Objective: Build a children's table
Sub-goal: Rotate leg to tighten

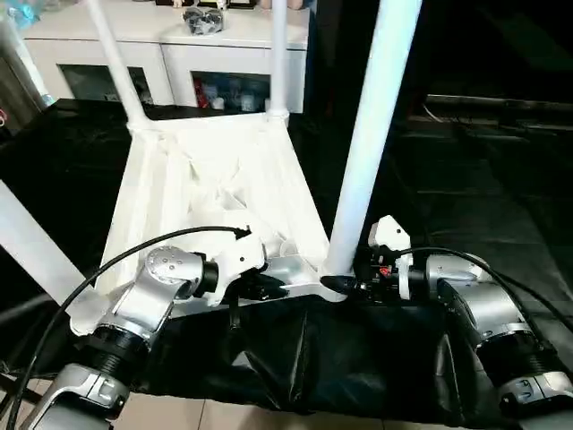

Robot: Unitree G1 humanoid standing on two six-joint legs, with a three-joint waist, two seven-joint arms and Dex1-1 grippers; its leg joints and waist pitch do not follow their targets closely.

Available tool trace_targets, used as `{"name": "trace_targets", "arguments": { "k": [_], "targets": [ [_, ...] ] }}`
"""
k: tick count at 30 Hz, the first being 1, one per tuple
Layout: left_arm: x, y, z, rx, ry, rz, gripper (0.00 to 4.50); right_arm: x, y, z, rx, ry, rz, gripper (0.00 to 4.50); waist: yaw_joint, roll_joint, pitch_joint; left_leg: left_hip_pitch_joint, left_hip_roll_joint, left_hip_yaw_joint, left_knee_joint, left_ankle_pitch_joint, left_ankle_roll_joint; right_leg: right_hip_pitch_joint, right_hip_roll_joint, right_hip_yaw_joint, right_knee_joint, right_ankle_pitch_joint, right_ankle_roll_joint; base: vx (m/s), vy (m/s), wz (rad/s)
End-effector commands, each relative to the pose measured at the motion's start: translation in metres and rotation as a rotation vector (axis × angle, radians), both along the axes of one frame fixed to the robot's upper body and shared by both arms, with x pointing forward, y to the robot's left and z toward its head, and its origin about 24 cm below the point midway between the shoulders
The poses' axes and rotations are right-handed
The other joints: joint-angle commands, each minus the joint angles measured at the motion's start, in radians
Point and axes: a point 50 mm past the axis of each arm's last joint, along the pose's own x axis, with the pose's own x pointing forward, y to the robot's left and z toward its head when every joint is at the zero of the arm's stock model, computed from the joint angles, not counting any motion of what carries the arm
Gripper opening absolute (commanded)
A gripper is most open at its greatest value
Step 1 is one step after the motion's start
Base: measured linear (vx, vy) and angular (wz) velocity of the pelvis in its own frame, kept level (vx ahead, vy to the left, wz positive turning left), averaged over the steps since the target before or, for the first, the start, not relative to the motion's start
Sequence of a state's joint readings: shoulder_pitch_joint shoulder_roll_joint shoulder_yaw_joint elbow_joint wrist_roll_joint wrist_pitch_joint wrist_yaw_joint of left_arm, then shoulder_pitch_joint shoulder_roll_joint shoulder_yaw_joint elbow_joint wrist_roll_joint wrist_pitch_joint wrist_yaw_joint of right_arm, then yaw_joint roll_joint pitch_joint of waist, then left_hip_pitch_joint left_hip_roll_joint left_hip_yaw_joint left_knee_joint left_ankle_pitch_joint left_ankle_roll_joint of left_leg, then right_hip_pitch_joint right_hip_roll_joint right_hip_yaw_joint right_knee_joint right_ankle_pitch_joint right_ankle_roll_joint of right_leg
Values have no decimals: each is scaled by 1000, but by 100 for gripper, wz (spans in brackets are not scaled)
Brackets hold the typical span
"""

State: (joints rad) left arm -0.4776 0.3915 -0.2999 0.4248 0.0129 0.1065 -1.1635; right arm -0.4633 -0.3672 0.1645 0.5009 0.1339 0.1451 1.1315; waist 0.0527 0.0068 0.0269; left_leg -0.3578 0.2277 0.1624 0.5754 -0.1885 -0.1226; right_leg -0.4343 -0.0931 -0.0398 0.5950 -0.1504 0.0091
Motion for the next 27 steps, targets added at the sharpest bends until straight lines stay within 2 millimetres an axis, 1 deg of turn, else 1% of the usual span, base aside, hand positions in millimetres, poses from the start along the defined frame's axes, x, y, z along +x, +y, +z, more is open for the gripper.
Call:
{"name": "trace_targets", "arguments": {
  "k": [1, 2, 3, 4, 5, 6, 7, 8, 9, 11, 12, 13, 14, 15, 16, 17, 18, 19, 21, 22, 23, 24, 25, 26, 27],
  "targets": [
    [3, -11, 2, -6, -28, -3, 0, -7, 11, -6, 11, 20, 42, 269, -2, -8, -53, -6, -15, 27, -60, -215, 64, 68, -11, 15, -63, -222, -219, 0, 0, 0],
    [3, -11, 2, -7, -31, 5, 0, -7, 12, -6, 14, 19, 39, 269, 0, -8, -53, -6, -16, 26, -60, -213, 64, 68, -12, 15, -63, -221, -217, 0, 0, 0],
    [4, -12, 2, -11, -35, 19, 0, -8, 13, -7, 23, 19, 30, 269, 1, -4, -53, -5, -15, 26, -60, -215, 63, 67, -12, 15, -63, -225, -214, 0, 0, 0],
    [5, -14, 2, -18, -39, 34, 0, -8, 14, -7, 33, 18, 16, 269, 1, -7, -51, -5, -16, 27, -61, -226, 61, 66, -11, 15, -66, -244, -209, 0, 0, 0],
    [6, -17, 1, -31, -45, 66, 0, -7, 16, -9, 43, 12, -24, 268, 2, -5, -52, -3, -16, 26, -62, -232, 58, 66, -12, 15, -67, -253, -207, 0, 0, 0],
    [7, -21, 1, -48, -52, 98, 0, -5, 19, -12, 46, 5, -84, 268, 1, -6, -49, -4, -15, 26, -63, -241, 50, 64, -12, 15, -70, -275, -198, 0, 0, 0],
    [8, -25, 0, -60, -55, 121, 0, -3, 22, -15, 43, -3, -129, 268, -2, -8, -48, -6, -17, 24, -65, -254, 40, 65, -12, 14, -72, -312, -183, 0, 0, 0],
    [9, -32, -1, -70, -64, 159, 0, 0, 26, -19, 53, -7, -220, 268, -2, -8, -49, -6, -18, 23, -66, -255, 34, 66, -13, 13, -73, -327, -174, 0, 0, 0],
    [10, -38, -2, -76, -70, 189, 0, 4, 29, -22, 66, -6, -298, 267, -6, -6, -46, -4, -19, 24, -67, -270, 26, 60, -12, 14, -78, -362, -161, 0, 0, 0],
    [11, -42, -3, -78, -73, 210, 0, 6, 32, -24, 77, -2, -355, 266, -12, -9, -44, -4, -22, 21, -69, -295, 17, 58, -13, 11, -85, -430, -135, 0, 0, 0],
    [12, -50, -4, -80, -78, 244, 0, 11, 37, -28, 92, 11, -480, 266, -16, -9, -45, -4, -23, 20, -69, -305, 18, 58, -13, 11, -88, -459, -119, 0, 0, 0],
    [12, -50, -4, -80, -78, 244, 0, 11, 37, -28, 92, 11, -480, 266, -21, -8, -43, -3, -24, 19, -69, -316, 19, 54, -12, 10, -93, -484, -108, 0, 0, 0],
    [13, -58, -5, -82, -82, 288, 0, 14, 44, -31, 98, 24, -567, 266, -22, -8, -45, -3, -25, 18, -69, -320, 20, 55, -12, 8, -94, -495, -102, 0, 0, 0],
    [16, -70, -5, -90, -87, 352, 0, 17, 56, -33, 106, 41, -669, 266, -28, -4, -43, -4, -25, 20, -69, -323, 18, 50, -11, 10, -98, -503, -97, 0, 0, 0],
    [18, -74, -4, -92, -96, 379, 0, 18, 63, -32, 111, 41, -684, 266, -30, -5, -45, -3, -28, 17, -69, -322, 10, 51, -11, 7, -99, -523, -87, 0, 0, 0],
    [19, -76, -3, -95, -102, 394, 0, 18, 68, -30, 116, 29, -681, 266, -32, -5, -45, -6, -28, 15, -70, -319, 9, 54, -10, 6, -97, -520, -82, 0, 0, 0],
    [20, -78, -3, -96, -107, 401, 0, 19, 73, -27, 129, 18, -671, 266, -28, -2, -47, -5, -28, 16, -70, -315, 14, 53, -10, 6, -99, -501, -80, 0, 0, 0],
    [20, -79, -2, -97, -108, 402, 0, 19, 74, -26, 133, 15, -668, 266, -28, -3, -47, -3, -27, 17, -69, -318, 19, 50, -9, 7, -101, -489, -81, 0, 0, 0],
    [20, -81, -1, -99, -125, 396, 0, 21, 81, -19, 158, -24, -642, 266, -24, -4, -50, -9, -28, 19, -69, -302, 35, 55, -8, 9, -94, -433, -96, 0, 0, 0],
    [20, -81, -1, -99, -125, 396, 0, 21, 81, -19, 158, -24, -642, 301, -23, -3, -51, -9, -27, 21, -68, -290, 40, 55, -8, 10, -92, -402, -107, 0, 0, 0],
    [20, -80, 0, -101, -129, 386, 0, 22, 81, -15, 173, -45, -619, 301, -23, -3, -51, -9, -27, 21, -68, -286, 41, 56, -8, 10, -90, -388, -114, 0, 0, 0],
    [19, -78, 1, -107, -134, 367, 0, 22, 79, -12, 181, -57, -590, 321, -23, -3, -52, -11, -27, 21, -68, -278, 44, 59, -8, 10, -88, -369, -122, 0, 0, 0],
    [17, -75, 2, -114, -133, 338, 0, 22, 74, -10, 186, -68, -566, 335, -23, 0, -52, -10, -26, 22, -68, -277, 46, 58, -8, 10, -88, -354, -131, 0, 0, 0],
    [17, -75, 2, -115, -133, 335, 0, 23, 74, -10, 186, -69, -564, 339, -23, -1, -52, -11, -27, 21, -67, -279, 49, 60, -8, 10, -87, -350, -134, 0, 0, 0],
    [15, -72, 2, -120, -132, 311, 0, 23, 69, -9, 185, -78, -548, 358, -22, 0, -53, -11, -25, 22, -67, -280, 54, 60, -8, 10, -85, -341, -141, 0, 0, 0]
  ]
}}
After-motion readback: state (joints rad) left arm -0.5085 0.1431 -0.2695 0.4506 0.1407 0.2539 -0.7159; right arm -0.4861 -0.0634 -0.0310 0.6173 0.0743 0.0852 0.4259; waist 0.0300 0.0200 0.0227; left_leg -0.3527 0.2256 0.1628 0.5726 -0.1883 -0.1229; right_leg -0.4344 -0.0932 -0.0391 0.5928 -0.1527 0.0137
